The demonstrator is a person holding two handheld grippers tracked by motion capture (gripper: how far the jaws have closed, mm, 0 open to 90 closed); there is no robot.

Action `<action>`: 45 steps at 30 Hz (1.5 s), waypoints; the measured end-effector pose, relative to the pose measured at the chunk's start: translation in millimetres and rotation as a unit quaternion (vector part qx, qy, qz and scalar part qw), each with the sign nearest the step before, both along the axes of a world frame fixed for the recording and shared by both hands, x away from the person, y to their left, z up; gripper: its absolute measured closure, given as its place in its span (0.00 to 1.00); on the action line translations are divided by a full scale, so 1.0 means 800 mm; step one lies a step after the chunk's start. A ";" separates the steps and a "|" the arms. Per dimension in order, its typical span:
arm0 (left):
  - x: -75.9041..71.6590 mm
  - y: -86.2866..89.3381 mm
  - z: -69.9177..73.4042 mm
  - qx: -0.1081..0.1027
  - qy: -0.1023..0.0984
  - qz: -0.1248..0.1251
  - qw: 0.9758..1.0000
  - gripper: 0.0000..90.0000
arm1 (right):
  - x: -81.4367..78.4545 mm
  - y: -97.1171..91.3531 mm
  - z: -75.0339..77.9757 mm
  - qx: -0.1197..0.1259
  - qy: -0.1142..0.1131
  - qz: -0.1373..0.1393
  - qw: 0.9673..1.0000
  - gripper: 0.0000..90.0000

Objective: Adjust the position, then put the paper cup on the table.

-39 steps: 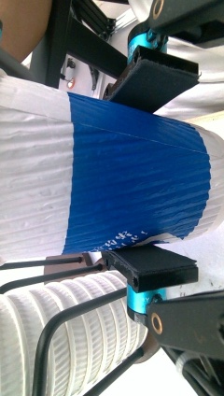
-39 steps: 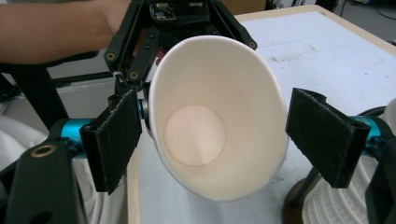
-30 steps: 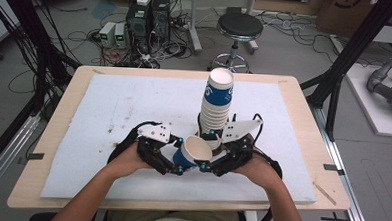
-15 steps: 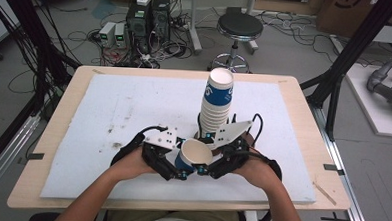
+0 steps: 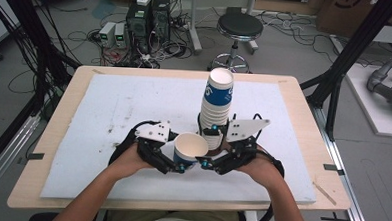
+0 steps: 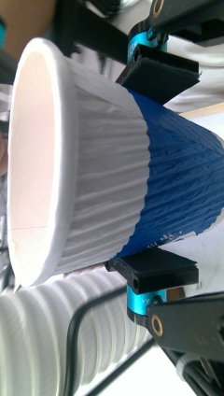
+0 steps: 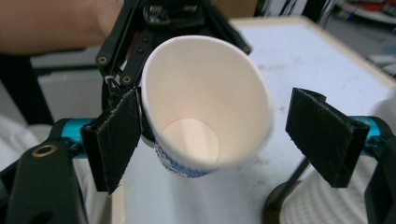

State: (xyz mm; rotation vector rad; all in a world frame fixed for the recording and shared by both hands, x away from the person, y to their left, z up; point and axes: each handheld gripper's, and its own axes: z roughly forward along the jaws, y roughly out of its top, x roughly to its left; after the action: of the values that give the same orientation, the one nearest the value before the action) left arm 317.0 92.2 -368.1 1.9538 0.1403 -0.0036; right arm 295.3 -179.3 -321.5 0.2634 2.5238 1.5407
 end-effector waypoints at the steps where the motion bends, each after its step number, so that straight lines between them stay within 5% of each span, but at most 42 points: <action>1: 0.002 0.005 0.002 -0.012 0.002 0.007 1.000 0.31 | 0.001 -0.005 0.002 0.009 -0.004 -0.003 1.000 0.21; 5: 0.008 0.026 0.012 -0.053 0.000 0.042 0.998 0.31 | 0.003 -0.025 0.010 0.034 -0.006 -0.018 0.999 0.21; 13: 0.015 0.058 0.027 -0.080 -0.014 0.110 0.991 0.31 | 0.006 -0.057 0.017 0.045 -0.012 -0.054 0.997 0.21; 17: 0.019 0.074 0.033 -0.091 -0.008 0.161 0.983 0.31 | 0.007 -0.070 0.019 0.045 -0.015 -0.074 0.996 0.21; 22: 0.021 0.089 0.036 -0.094 -0.014 0.194 0.976 0.30 | 0.011 -0.089 0.018 0.047 -0.015 -0.105 0.993 0.21; 31: 0.020 0.103 0.036 -0.105 -0.014 0.217 0.970 0.30 | 0.019 -0.110 0.016 0.050 -0.022 -0.160 0.986 0.21; 45: 0.023 0.113 0.038 -0.116 -0.019 0.235 0.965 0.29 | 0.020 -0.118 0.011 0.045 -0.022 -0.184 0.982 0.21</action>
State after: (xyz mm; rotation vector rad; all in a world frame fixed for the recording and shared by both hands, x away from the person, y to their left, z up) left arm 335.6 182.6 -337.6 1.6465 0.5500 0.3164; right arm 311.5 -273.4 -312.3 0.6599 2.2140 1.4913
